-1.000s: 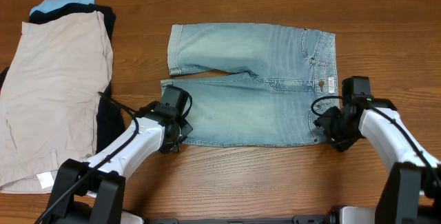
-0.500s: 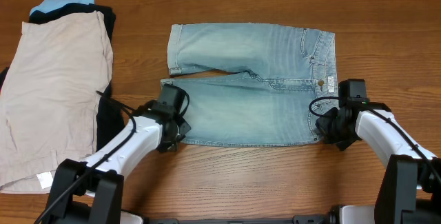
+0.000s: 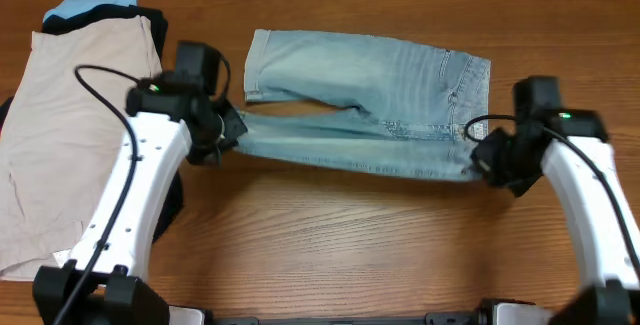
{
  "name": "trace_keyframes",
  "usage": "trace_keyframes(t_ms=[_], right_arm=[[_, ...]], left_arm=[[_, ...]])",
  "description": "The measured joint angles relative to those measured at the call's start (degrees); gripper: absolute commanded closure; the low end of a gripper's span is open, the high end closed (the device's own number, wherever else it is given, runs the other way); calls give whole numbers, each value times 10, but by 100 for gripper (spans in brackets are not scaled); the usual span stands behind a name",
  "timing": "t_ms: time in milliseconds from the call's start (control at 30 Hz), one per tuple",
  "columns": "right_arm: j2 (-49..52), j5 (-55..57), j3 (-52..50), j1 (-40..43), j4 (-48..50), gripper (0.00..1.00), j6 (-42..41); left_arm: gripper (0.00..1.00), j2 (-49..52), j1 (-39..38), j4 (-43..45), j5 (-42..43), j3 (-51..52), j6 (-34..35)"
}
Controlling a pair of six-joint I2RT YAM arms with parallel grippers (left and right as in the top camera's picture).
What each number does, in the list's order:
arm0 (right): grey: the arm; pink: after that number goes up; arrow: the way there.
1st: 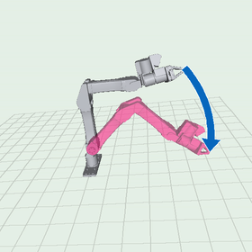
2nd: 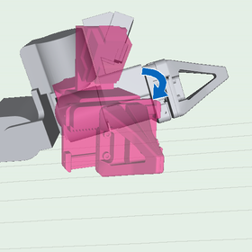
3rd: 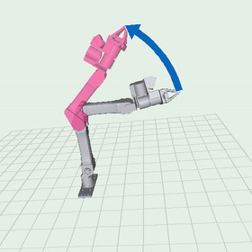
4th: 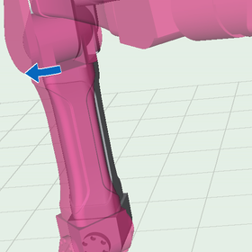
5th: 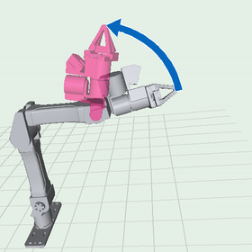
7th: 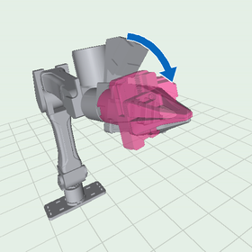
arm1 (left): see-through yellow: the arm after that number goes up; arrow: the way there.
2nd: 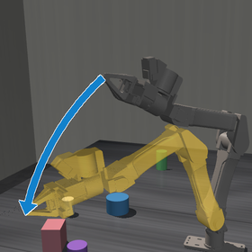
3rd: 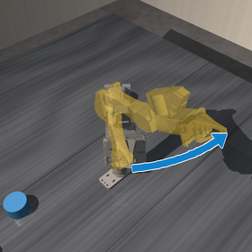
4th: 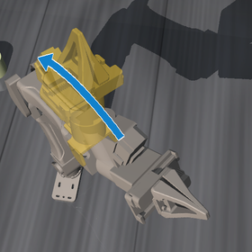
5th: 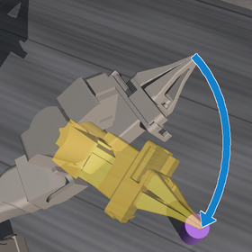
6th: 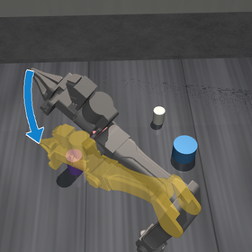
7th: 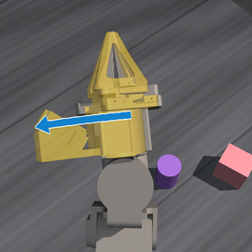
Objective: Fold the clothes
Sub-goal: 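Lift the bottom edge and fold it up over the waistband with both grippers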
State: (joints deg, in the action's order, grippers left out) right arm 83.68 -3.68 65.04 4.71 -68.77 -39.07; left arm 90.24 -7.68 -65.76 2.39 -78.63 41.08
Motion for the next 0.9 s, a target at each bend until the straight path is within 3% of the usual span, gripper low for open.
trace_keyframes(t_ms=[200, 500, 667, 900], right_arm=[[-97, -16, 33, 0, -101, 96, 33], [-203, -32, 33, -2, -188, 94, 42], [-220, -27, 30, -2, -169, 96, 43], [-199, -5, -36, -2, -86, 96, 43]], left_arm=[[96, 0, 4, -100, -7, -101, -49], [96, 0, 4, -201, -27, -119, -66], [96, 0, -6, -158, -34, -119, -68], [96, 11, -35, -3, -47, -110, -68]])
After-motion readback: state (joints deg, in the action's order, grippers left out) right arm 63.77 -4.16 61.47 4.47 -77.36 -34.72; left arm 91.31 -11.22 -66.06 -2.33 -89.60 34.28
